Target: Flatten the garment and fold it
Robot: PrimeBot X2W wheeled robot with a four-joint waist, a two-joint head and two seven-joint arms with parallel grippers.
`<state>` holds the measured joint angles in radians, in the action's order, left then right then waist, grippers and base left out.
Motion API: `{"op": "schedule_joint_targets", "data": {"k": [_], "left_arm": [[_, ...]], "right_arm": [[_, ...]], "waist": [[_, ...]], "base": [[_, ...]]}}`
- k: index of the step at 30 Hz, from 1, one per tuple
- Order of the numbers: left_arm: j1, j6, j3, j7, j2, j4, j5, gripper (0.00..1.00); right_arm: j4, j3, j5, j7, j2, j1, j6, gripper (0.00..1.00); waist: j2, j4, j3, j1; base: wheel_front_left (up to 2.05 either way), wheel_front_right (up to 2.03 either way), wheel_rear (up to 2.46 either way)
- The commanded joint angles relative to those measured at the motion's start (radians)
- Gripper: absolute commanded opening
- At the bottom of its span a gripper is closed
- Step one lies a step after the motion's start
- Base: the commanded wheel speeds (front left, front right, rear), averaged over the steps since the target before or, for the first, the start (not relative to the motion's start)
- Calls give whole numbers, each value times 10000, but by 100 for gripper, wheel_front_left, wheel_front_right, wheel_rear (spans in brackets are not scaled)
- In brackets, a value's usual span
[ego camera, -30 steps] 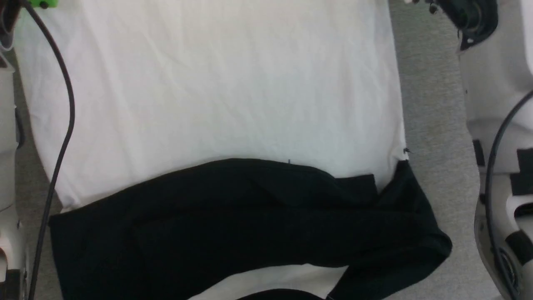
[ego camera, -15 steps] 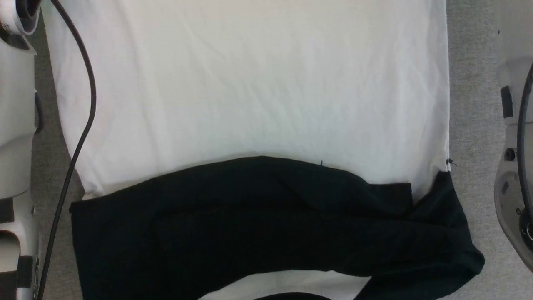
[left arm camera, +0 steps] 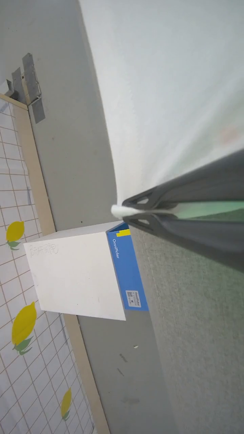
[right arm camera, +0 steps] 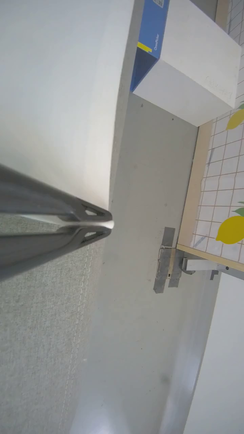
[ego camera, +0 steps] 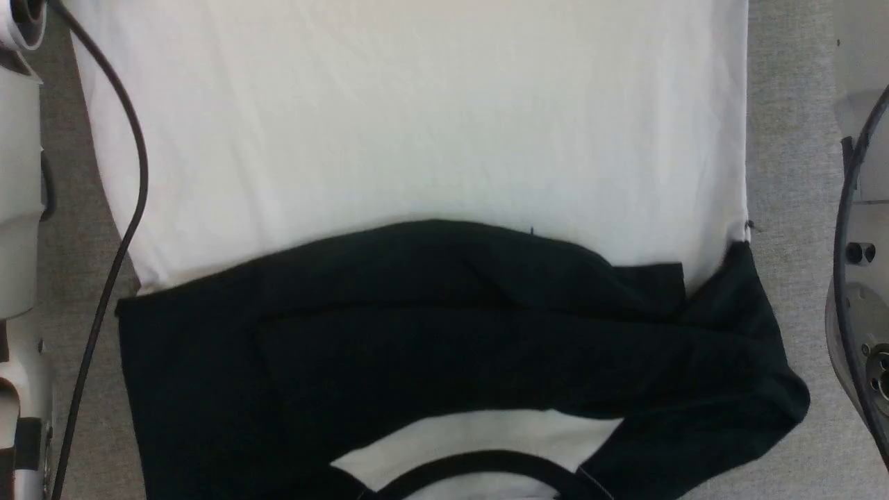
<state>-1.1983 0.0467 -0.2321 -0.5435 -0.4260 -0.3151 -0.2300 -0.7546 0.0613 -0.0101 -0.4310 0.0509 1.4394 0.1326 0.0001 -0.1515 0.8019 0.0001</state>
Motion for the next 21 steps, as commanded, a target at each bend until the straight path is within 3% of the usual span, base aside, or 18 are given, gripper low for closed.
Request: {"op": "schedule_joint_targets", "data": {"k": [1, 6, 10, 15, 21], "left_arm": [[-216, 109, 140, 344, -179, -85, 45, 0], [236, 28, 361, 1632, -165, -238, -212, 0], [1147, -168, 560, 2722, -140, -55, -577, 0], [3118, -271, 821, 3862, -54, 718, -1080, 0], [6011, -178, 932, 4351, 90, 2383, -1562, 0]], "right_arm": [[69, -21, -18, 375, 100, -54, -19, 0], [72, -487, 596, 1547, 225, -430, -19, 0], [429, -1512, 1240, 2552, 681, -1289, -19, 0], [1441, -2687, 2430, 3334, 1431, -3152, -19, 0], [3100, -3204, 3364, 3500, 2139, -5554, -19, 0]], "waist": [[-1, 5, -199, -1], [-1, 79, -872, -1], [-1, 183, -1711, -1], [-1, 352, -3126, -1], [-1, 468, -4562, -1]], "base": [[0, 0, 0], [0, 0, 0], [0, 0, 0], [0, 0, 0], [0, 0, 0]]}}
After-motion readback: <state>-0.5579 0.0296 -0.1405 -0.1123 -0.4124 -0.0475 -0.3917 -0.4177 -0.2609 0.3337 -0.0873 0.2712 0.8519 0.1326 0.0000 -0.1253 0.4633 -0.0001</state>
